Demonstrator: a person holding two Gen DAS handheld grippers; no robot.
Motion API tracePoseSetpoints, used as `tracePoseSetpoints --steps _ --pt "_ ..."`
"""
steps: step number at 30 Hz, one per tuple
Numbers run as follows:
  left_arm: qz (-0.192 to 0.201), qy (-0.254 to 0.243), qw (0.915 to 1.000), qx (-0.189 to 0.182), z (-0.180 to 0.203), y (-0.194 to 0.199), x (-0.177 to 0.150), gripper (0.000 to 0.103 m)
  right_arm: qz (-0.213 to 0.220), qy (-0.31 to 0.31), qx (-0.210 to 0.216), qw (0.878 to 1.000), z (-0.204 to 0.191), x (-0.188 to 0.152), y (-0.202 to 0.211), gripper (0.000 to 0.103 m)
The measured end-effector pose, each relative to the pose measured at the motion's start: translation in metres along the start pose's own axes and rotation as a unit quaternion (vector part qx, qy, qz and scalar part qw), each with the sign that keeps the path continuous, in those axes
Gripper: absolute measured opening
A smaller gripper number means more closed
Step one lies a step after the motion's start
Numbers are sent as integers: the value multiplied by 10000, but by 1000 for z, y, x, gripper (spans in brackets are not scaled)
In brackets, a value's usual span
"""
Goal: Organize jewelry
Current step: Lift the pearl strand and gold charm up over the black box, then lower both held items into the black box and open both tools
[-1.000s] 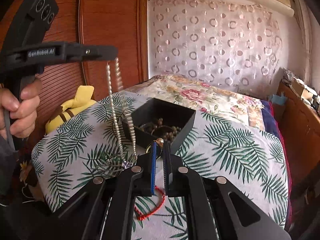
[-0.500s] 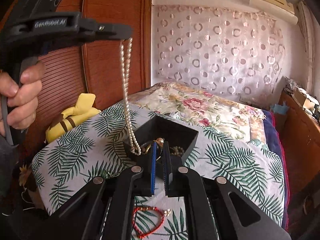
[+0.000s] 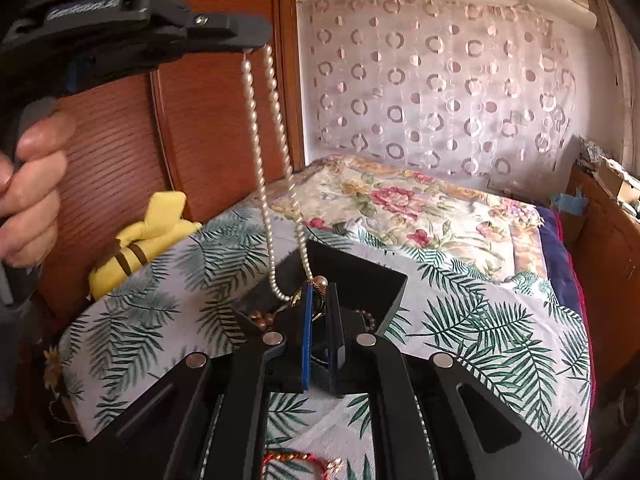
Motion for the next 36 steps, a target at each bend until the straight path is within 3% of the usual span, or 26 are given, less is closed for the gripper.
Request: tracePoseSetpoints --steps 8,14,15,17,21,22,24,25,36 --pt "-694 160 9970 295 -32 -57 -53 4 -574 -72 97 9983 5 -17 -55 8" --pt "-962 291 9943 355 -50 -72 -77 5 -810 -36 113 9966 3 -32 -71 8" --pt "-988 314 9939 364 -52 -73 -79 5 -811 -38 115 9966 4 -33 -70 10" --pt "-1011 338 9936 367 -54 -74 -83 5 -804 -34 69 9967 4 -33 -69 32" --pt "-1015 363 9935 361 -57 -70 -87 6 -749 86 10 9972 0 -30 -63 37" --pt "-1012 367 9935 356 -57 -68 -90 8 -721 83 13 9974 -1 -30 -61 37" --pt "-995 351 9938 360 -59 -63 -96 24 -691 36 17 9976 0 -30 -57 37" --pt "-982 330 9940 359 -59 -60 -99 27 -671 7 10 9977 0 -30 -54 37" --pt "-1225 417 9910 341 -76 -23 -161 42 -473 -32 359 9982 -30 -49 -12 37"
Point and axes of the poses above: each gripper's, at about its wrist camera, not at the fingertips, and y roughly against the way its jaws point, z to its right, x to its top, the point moved 3 cm from there along -y, roughly the way its jaws point, and after that the axes turned 15 degrees about y, right-handed, at the moved point
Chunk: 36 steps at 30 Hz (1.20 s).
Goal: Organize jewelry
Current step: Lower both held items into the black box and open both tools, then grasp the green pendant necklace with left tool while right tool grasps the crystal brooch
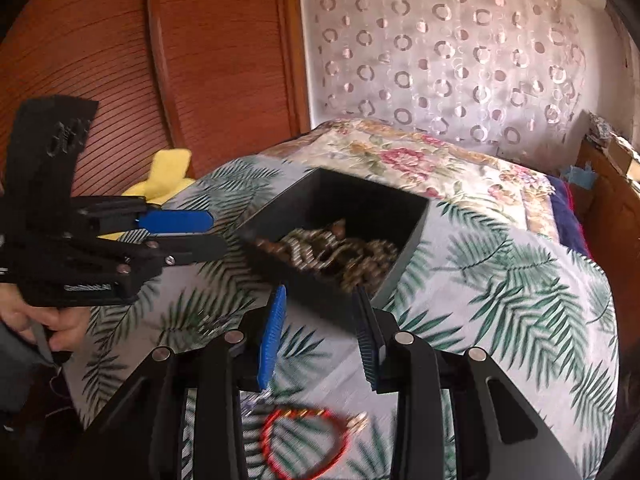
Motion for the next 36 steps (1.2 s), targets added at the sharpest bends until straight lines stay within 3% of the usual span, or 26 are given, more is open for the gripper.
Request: tracePoseSetpoints --steps 4,6,12,21,24,27,36 --pt "-67 99 9999 102 -15 4 -17 50 -105 89 159 9998 -19 -9 -3 37" --pt "-78 131 9998 158 -21 7 -24 59 -184 118 233 9995 -26 -15 -7 37" --pt "-114 189 9994 250 -30 17 -41 65 -362 174 423 9983 -44 -21 -19 37" --pt "-95 206 9993 288 -38 29 -54 65 -759 218 348 9963 -53 -26 -38 37" --pt "-86 215 9994 272 -37 31 -55 65 -772 64 444 9960 -48 -27 -40 36" --pt "-105 198 9994 267 -37 31 -55 65 -759 -60 608 9952 -46 -28 -40 23" --pt "-214 154 9994 234 -30 24 -58 65 -660 5 514 9965 -44 -27 -33 23"
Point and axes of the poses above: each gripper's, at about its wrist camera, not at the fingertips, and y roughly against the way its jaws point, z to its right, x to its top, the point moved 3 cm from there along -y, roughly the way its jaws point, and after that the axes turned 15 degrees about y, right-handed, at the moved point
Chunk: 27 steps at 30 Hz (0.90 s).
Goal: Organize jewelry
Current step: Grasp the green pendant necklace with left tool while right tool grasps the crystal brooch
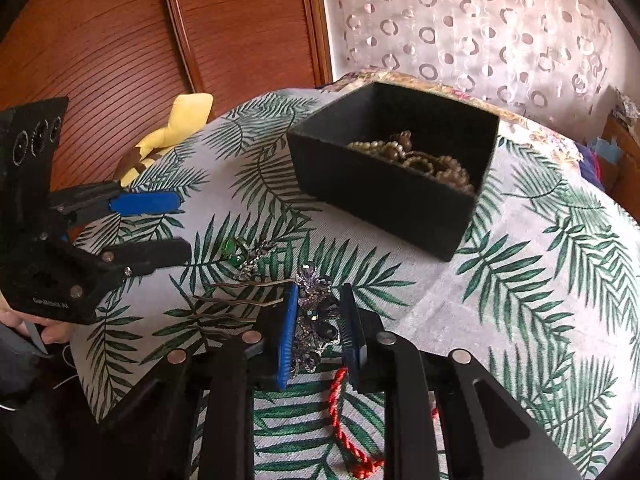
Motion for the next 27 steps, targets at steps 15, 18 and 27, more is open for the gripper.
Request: tracePoseSetpoints --steps 15,18,27 --pt "-322 -289 9990 -62 22 -24 -2 38 71 55 -747 9972 34 -7 32 23" --pt "-413 -353 9985 -19 23 -30 -2 35 59 -36 -797 9968 44 -13 34 23" --pt "-432 -462 9980 -2 26 -35 0 16 104 -72 -779 9969 45 -14 33 23"
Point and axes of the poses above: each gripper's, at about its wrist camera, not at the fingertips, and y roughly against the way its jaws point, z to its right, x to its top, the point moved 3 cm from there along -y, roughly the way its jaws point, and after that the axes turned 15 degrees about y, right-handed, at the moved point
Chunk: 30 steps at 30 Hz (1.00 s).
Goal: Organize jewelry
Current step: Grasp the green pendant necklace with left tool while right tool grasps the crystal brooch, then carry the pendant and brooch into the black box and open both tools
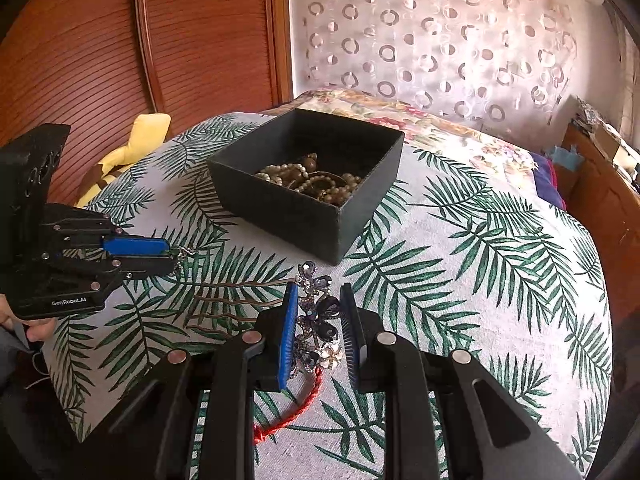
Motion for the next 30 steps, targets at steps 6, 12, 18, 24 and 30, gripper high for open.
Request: tracePoseSetpoints --steps 6,12,18,24,30 --pt "120 19 9999 -47 3 6 1 15 40 40 5 10000 -3 4 2 23" --pt "347 90 9993 -143 6 21 9 15 100 51 -20 9999 -1 10 8 23" --pt "676 100 9974 -243 11 45 30 15 201 80 -60 9997 2 19 15 23" --pt "944 56 9952 -269 17 59 54 15 366 102 -142 9992 8 36 26 23" --pt "1166 -33 9929 -246 26 66 79 15 511 96 -247 9983 18 54 31 23"
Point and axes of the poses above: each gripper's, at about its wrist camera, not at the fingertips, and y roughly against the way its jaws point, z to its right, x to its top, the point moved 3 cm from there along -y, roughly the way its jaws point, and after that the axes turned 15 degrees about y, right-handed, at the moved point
